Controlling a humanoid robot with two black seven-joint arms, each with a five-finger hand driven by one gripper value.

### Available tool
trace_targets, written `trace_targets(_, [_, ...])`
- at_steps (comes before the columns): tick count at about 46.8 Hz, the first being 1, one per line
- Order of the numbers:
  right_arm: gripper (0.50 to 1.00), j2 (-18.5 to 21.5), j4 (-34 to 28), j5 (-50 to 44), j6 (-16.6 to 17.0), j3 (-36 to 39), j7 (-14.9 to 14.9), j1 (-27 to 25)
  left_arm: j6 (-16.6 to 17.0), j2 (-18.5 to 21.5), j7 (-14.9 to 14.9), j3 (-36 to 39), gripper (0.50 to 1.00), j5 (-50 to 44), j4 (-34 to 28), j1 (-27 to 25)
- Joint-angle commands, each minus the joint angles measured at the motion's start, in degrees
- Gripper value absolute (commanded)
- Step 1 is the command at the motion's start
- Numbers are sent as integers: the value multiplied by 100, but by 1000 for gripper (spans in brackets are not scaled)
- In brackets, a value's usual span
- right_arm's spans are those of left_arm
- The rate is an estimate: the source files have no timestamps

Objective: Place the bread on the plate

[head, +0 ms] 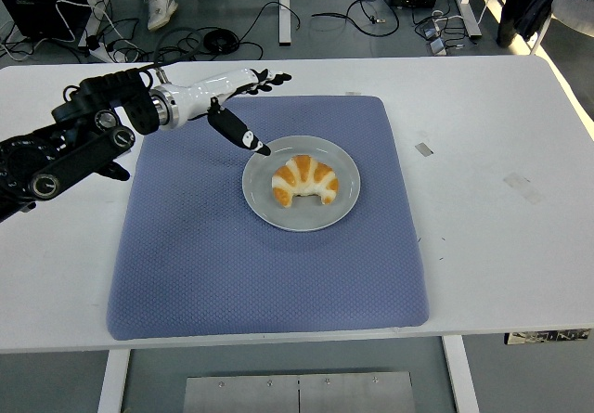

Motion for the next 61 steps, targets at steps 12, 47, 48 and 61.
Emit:
trace_targets(12, [1000,0,0,0,-1,0,-1,-1,-79,938,-93,17,974,-944,-18,-275])
trace_targets(47, [1000,0,9,0,8,0,-1,-1,-70,1773,-348,26,974,-1181,-62,156])
trace_targets(48, [1000,0,0,0,8,0,-1,8,-70,1799,-348,17,974,-1181,-62,173])
trace_targets(61, [1000,0,9,0,17,-61,-80,8,-70,1852,-356,-18,974,-1181,-62,288])
